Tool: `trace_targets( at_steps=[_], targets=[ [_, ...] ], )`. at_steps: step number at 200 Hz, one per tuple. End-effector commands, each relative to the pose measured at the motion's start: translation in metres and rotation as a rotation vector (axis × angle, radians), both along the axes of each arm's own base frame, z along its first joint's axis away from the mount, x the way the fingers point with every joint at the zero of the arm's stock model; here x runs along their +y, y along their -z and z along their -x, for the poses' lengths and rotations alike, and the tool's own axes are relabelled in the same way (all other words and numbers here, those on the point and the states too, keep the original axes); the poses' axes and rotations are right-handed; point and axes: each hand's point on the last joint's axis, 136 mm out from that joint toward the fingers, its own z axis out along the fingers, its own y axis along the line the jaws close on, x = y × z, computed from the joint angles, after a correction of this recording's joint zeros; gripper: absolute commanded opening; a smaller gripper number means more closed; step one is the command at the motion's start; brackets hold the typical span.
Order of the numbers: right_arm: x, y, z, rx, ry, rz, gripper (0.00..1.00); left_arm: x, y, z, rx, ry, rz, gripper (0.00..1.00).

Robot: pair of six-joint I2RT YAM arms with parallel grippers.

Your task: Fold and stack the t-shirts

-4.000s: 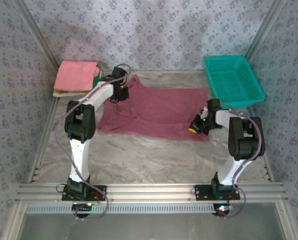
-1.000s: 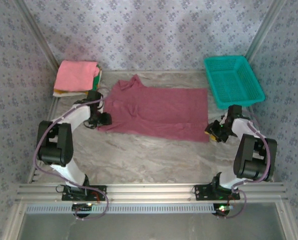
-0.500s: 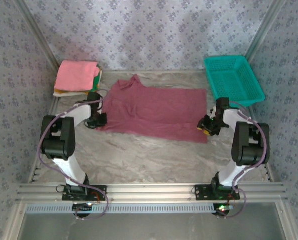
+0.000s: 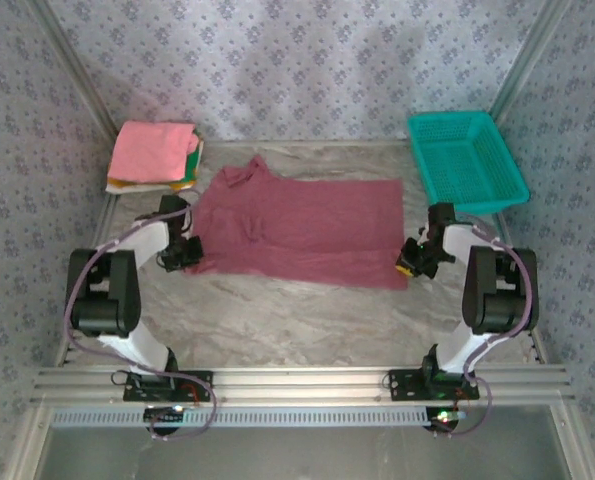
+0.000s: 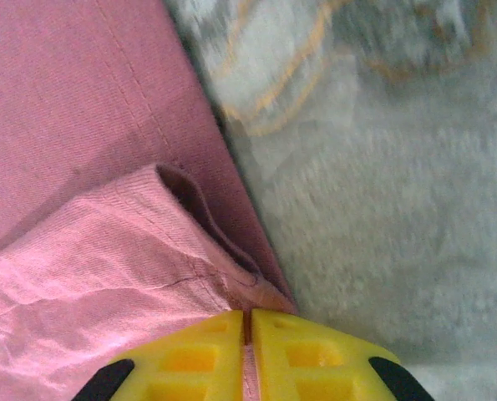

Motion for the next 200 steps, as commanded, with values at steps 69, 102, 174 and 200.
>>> trace_targets(
  at_steps=[69, 102, 174, 200],
  targets=[
    [-0.029, -0.010, 0.056, 0.105, 0.141, -0.005, 0.17, -0.009, -0.025, 0.071, 0.029, -0.092, 0.066, 0.51],
    [-0.022, -0.030, 0.041, 0.062, 0.089, 0.033, 0.19, 0.013, -0.058, 0.068, -0.070, -0.137, -0.044, 0.61],
    [0.032, -0.029, 0.030, 0.024, 0.031, -0.055, 0.09, -0.068, -0.101, 0.004, -0.263, 0.149, -0.044, 0.05],
    [0.032, -0.025, 0.027, 0.023, 0.054, -0.052, 0.03, -0.092, -0.065, -0.007, -0.211, 0.182, -0.020, 0.00]
  ],
)
